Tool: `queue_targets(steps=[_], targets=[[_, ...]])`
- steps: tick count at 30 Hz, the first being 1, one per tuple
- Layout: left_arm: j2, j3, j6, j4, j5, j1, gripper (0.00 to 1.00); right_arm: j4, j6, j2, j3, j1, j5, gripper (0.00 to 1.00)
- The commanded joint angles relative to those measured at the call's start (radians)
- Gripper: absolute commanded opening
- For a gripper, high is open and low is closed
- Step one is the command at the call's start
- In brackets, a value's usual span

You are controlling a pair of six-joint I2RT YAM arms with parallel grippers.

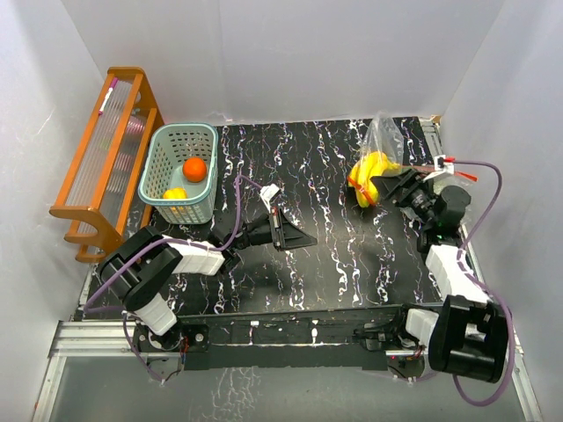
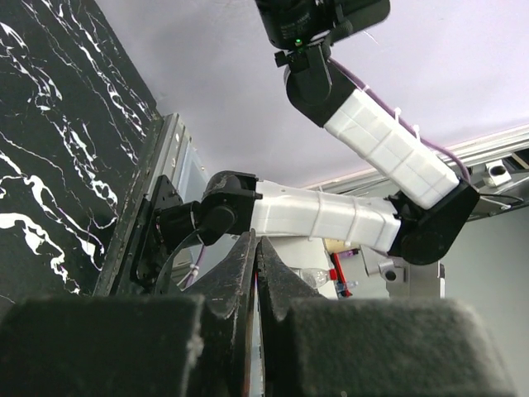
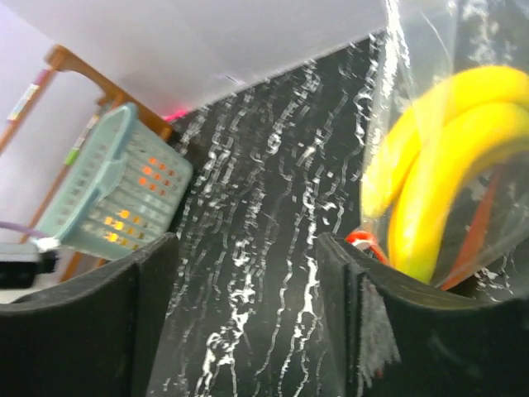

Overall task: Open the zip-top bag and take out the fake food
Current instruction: Pick up the zipper food storage bag at the center of the board.

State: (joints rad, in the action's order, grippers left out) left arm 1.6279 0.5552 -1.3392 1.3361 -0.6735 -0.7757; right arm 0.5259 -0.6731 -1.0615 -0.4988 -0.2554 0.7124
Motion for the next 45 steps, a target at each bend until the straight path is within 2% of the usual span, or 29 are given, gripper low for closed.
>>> queue_targets(steps=[1,4,8,11,17,21,26,32,37,43,44,45], targets=[[-0.043,-0.008,0.038,0.035,0.002,0.000,0.00,-0.152,0.173,-0.083,-0.110,0.118,-0.215,0.75],[-0.060,-0.011,0.069,-0.003,-0.001,0.000,0.00,-0.254,0.265,-0.135,-0.195,0.283,-0.464,0.83],[-0.088,-0.024,0.099,-0.046,0.007,0.000,0.00,-0.353,0.338,-0.239,-0.315,0.431,-0.846,0.83],[-0.107,-0.038,0.118,-0.070,0.010,0.000,0.00,-0.358,0.445,-0.350,-0.394,0.530,-1.186,0.83],[-0.133,-0.058,0.138,-0.093,0.011,0.000,0.00,-0.318,0.500,-0.522,-0.543,0.555,-1.359,0.89],[-0.138,-0.063,0.147,-0.090,0.021,0.001,0.00,-0.315,0.497,-0.532,-0.568,0.571,-1.415,0.98],[-0.084,-0.064,0.133,-0.025,0.017,0.002,0.00,-0.285,0.570,-0.541,-0.581,0.575,-1.492,0.98],[0.022,-0.081,0.013,0.190,-0.013,0.009,0.00,-0.290,0.580,-0.674,-0.702,0.533,-1.465,0.98],[0.043,-0.092,0.005,0.194,-0.002,0.010,0.00,-0.341,0.542,-0.799,-0.816,0.480,-1.402,0.97],[-0.032,-0.074,0.093,0.051,0.006,0.010,0.00,-0.370,0.488,-0.821,-0.857,0.438,-1.308,0.87],[-0.042,-0.074,0.103,0.033,0.009,0.010,0.00,-0.362,0.484,-0.815,-0.851,0.439,-1.273,0.77],[-0.049,-0.074,0.112,0.019,0.011,0.010,0.00,-0.354,0.479,-0.808,-0.845,0.440,-1.249,0.59]])
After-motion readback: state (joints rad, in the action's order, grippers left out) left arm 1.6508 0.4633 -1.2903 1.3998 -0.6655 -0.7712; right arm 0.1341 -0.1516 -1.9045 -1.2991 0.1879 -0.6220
